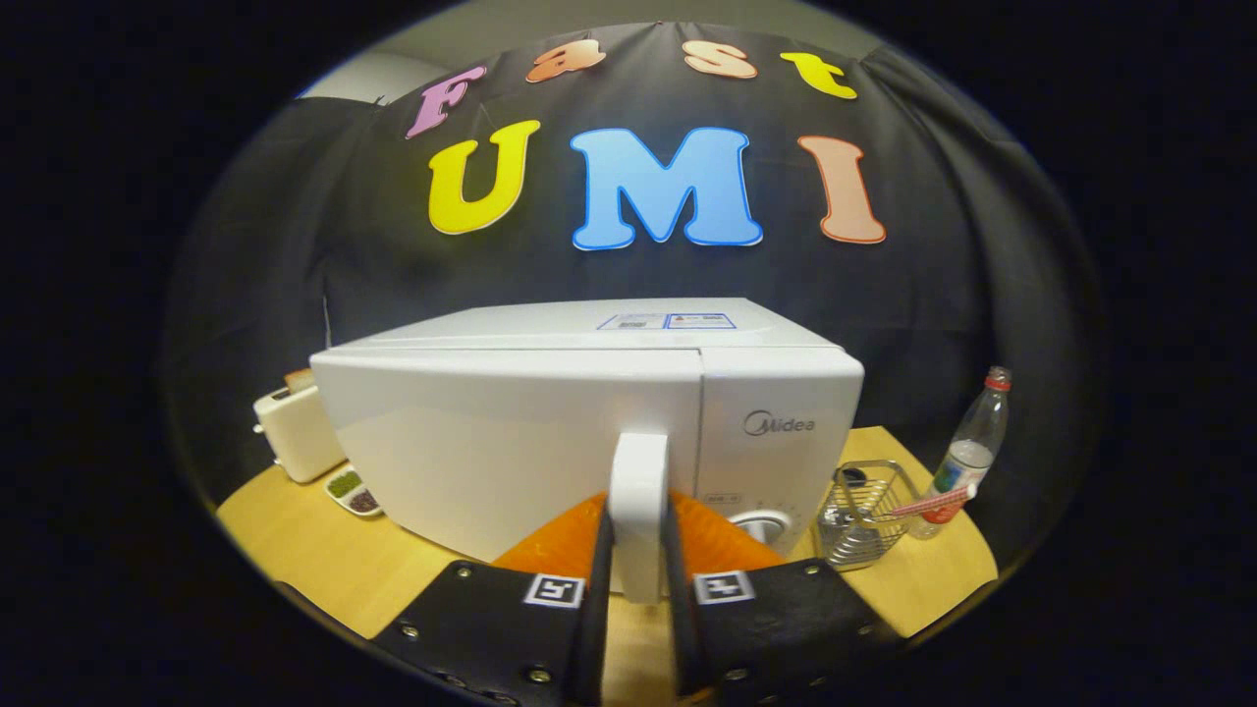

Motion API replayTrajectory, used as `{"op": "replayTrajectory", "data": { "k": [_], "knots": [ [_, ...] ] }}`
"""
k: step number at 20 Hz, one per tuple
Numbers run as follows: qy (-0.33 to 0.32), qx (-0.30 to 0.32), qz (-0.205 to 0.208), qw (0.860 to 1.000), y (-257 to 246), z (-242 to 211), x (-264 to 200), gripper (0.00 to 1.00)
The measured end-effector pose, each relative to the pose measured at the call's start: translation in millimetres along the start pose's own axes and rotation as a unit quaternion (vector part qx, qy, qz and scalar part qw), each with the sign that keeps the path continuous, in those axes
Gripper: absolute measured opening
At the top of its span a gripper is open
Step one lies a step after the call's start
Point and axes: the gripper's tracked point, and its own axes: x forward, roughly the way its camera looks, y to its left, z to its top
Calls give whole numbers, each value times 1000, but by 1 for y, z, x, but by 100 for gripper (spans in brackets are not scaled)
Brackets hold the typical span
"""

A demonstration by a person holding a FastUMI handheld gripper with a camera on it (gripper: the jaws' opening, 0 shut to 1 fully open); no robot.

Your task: Open the microwave, put the food inside, and close the microwave door.

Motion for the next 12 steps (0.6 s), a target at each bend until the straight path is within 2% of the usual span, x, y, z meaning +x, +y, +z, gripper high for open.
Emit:
{"op": "replayTrajectory", "data": {
  "k": [1, 2, 3, 5, 6, 9, 12],
  "knots": [
    [5, -3, -1, 1000, -4, -7, 16, 25],
    [7, 0, 1, 1000, -4, -6, 15, 25],
    [7, -1, 4, 1000, -2, -7, 14, 17],
    [14, -3, 4, 1000, -2, -8, 13, 17],
    [23, -9, -1, 1000, 0, -11, 11, 11],
    [17, -44, -11, 999, 8, -15, -17, 11],
    [33, -22, -7, 999, 16, -24, -36, 11]
  ]
}}
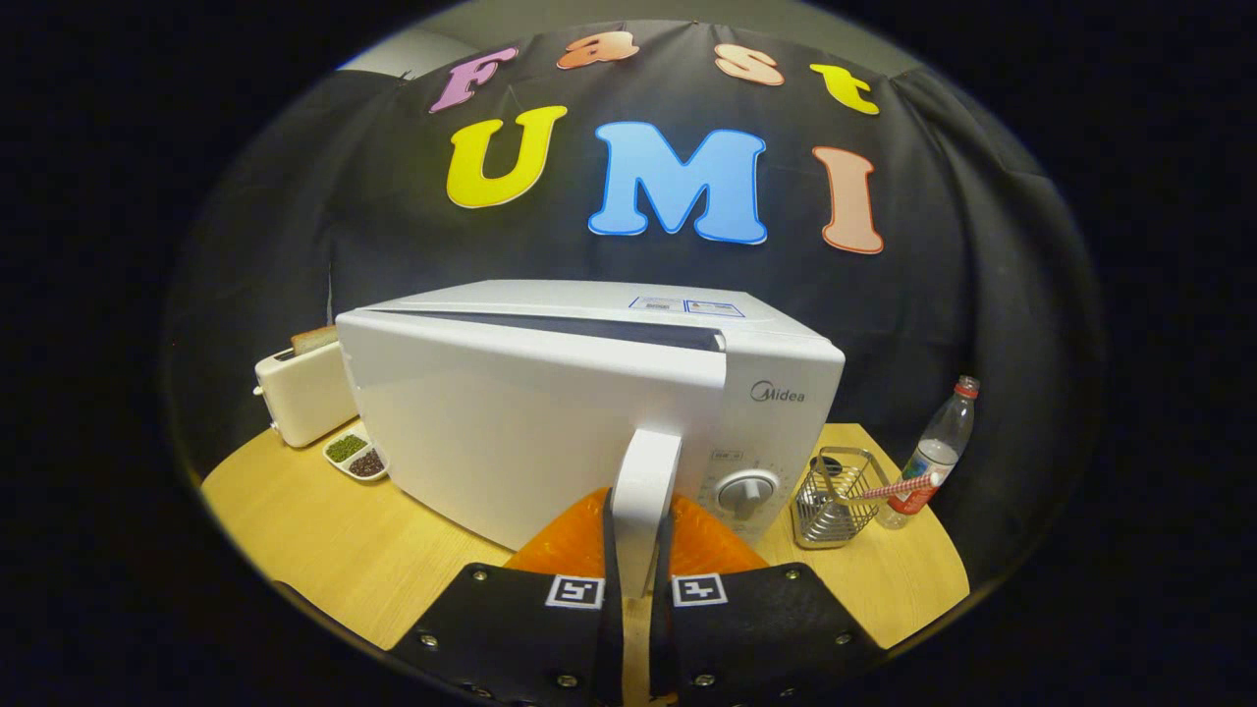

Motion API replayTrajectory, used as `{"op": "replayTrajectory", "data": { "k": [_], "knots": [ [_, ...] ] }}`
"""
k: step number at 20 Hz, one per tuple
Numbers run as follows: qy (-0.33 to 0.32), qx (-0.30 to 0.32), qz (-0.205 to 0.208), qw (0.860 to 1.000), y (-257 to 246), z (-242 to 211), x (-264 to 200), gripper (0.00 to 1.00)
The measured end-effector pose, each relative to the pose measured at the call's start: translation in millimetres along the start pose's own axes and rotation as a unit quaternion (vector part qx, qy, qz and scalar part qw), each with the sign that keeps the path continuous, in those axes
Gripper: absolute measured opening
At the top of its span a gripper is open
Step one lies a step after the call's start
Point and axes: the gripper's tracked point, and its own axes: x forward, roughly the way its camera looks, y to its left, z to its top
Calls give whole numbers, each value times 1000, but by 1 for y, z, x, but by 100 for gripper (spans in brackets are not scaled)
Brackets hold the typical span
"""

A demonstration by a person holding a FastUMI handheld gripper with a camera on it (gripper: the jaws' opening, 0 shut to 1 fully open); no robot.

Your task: Open the microwave, put the food inside, and close the microwave door.

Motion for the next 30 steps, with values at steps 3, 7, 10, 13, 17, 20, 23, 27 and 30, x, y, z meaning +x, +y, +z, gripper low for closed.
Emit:
{"op": "replayTrajectory", "data": {
  "k": [3, 7, 10, 13, 17, 20, 23, 27, 30],
  "knots": [
    [13, 13, 2, 1000, 10, -6, -17, 11],
    [21, 27, 0, 999, 28, -15, -42, 20],
    [25, 28, -5, 999, 42, -22, -59, 23],
    [34, 31, -9, 999, 55, -29, -74, 24],
    [42, 39, -9, 998, 78, -38, -95, 24],
    [55, 34, -6, 998, 98, -53, -110, 24],
    [62, 25, 3, 998, 125, -67, -125, 24],
    [64, 12, 18, 998, 160, -79, -139, 24],
    [65, 1, 27, 998, 190, -85, -146, 24]
  ]
}}
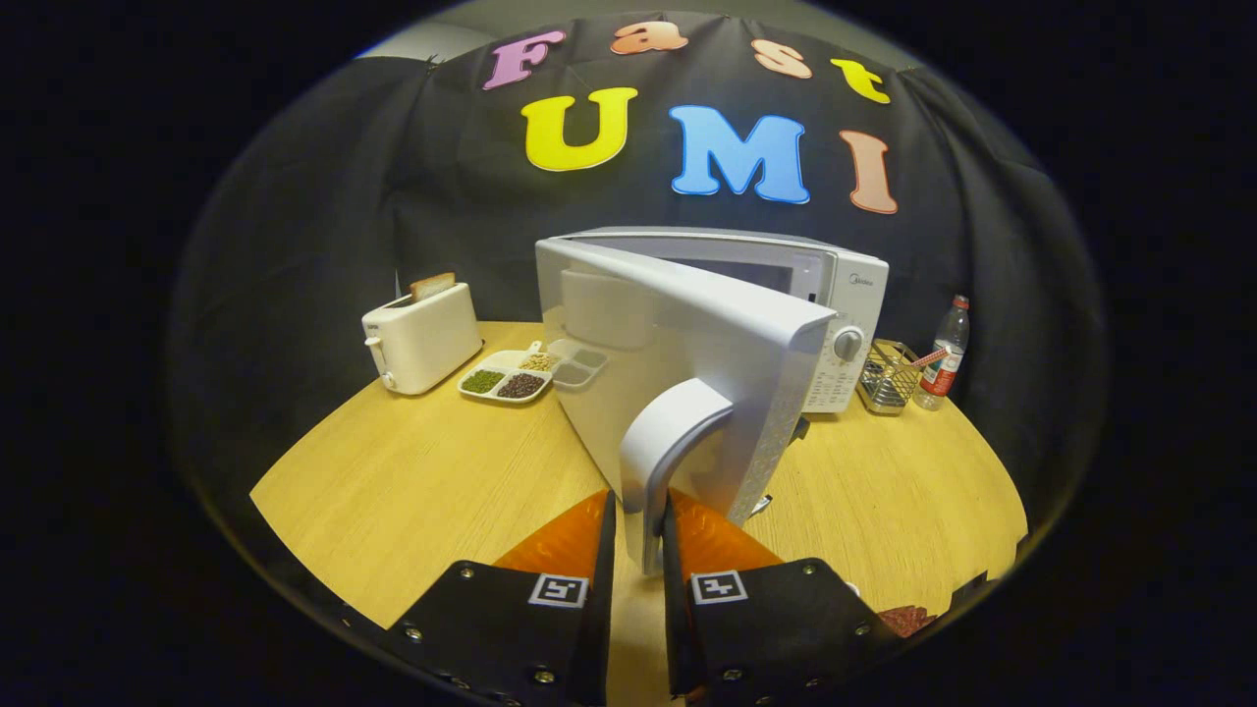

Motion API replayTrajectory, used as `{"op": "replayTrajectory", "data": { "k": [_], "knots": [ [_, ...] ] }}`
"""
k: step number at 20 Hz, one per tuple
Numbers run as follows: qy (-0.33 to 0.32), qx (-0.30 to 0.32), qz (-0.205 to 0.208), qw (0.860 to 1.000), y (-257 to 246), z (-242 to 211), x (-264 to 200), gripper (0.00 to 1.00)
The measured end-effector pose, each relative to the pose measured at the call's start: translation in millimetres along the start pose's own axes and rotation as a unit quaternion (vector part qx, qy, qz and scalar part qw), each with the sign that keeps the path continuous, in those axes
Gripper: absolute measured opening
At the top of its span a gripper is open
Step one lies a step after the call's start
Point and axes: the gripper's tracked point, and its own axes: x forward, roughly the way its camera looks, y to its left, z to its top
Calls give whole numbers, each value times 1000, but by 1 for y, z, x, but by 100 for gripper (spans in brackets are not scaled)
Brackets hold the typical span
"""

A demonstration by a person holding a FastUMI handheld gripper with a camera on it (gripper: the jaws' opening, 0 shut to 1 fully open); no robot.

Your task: Open the microwave, put the food inside, and close the microwave door.

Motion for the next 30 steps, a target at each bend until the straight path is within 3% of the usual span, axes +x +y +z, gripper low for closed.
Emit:
{"op": "replayTrajectory", "data": {
  "k": [7, 13, 19, 22, 25, 28, 29, 30],
  "knots": [
    [-21, -36, 15, 999, 65, -7, -7, 24],
    [-23, -44, 8, 999, 87, -11, -14, 24],
    [-29, -60, 56, 996, 120, -13, -25, 24],
    [-17, -56, 93, 994, 122, -16, -30, 24],
    [2, -15, 210, 978, 155, -19, -56, 28],
    [-28, -19, 259, 965, 161, -5, -93, 30],
    [-41, -19, 270, 962, 160, 2, -105, 36],
    [-51, -18, 277, 959, 158, 8, -117, 49]
  ]
}}
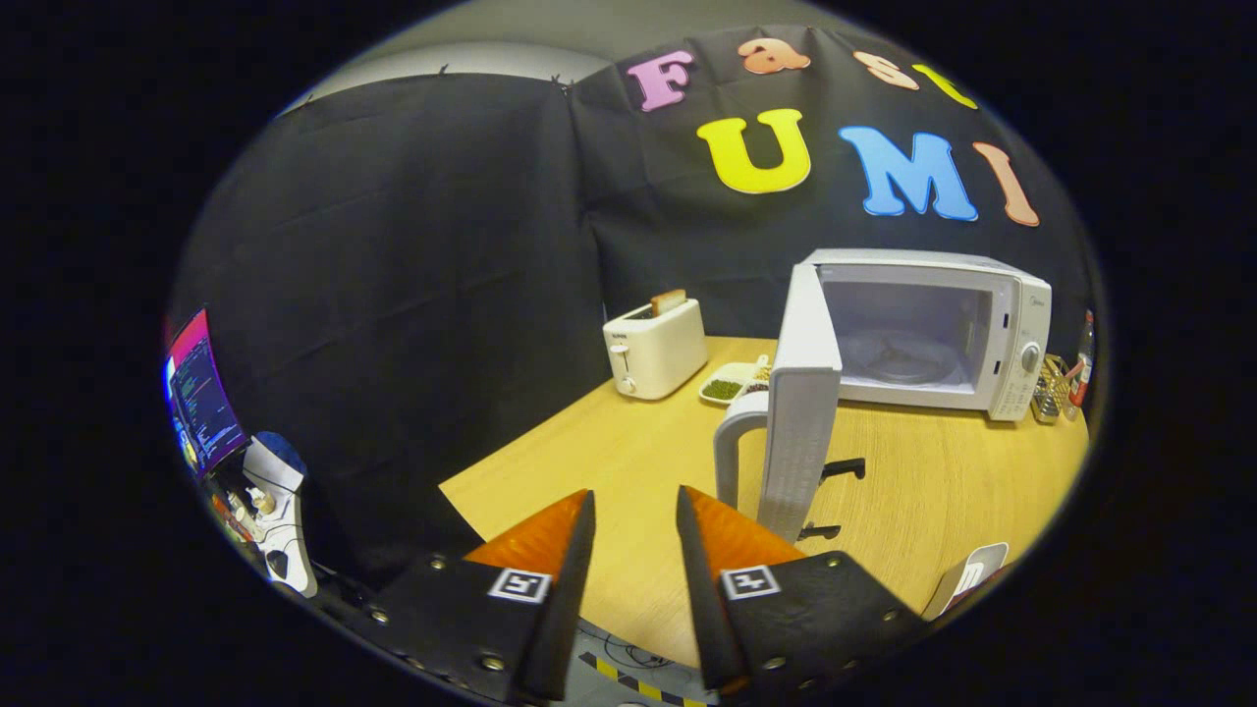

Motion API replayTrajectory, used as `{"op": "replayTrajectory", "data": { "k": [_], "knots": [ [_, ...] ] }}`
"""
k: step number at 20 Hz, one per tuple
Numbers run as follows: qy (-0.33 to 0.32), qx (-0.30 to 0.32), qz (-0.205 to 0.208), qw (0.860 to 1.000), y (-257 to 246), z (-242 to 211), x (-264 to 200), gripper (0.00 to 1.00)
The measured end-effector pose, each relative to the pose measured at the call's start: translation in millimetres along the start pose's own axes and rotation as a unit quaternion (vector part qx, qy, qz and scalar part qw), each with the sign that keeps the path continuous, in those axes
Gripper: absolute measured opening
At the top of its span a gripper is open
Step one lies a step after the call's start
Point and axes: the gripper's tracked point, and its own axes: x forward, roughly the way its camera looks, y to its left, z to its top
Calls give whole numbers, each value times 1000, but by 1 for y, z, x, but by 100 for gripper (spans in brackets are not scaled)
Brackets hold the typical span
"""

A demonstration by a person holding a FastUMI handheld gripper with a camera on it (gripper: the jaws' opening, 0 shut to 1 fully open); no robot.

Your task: Open the microwave, put the food inside, and close the microwave door.

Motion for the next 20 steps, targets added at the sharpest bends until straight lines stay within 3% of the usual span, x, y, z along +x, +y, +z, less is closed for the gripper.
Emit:
{"op": "replayTrajectory", "data": {
  "k": [1, 3, 10, 20],
  "knots": [
    [-11, -1, -6, 1000, -2, 5, -10, 80],
    [-34, -2, -24, 999, -18, 15, -28, 97],
    [-66, 16, -108, 992, -98, 32, -86, 97],
    [-65, 81, -239, 965, -215, 0, -157, 97]
  ]
}}
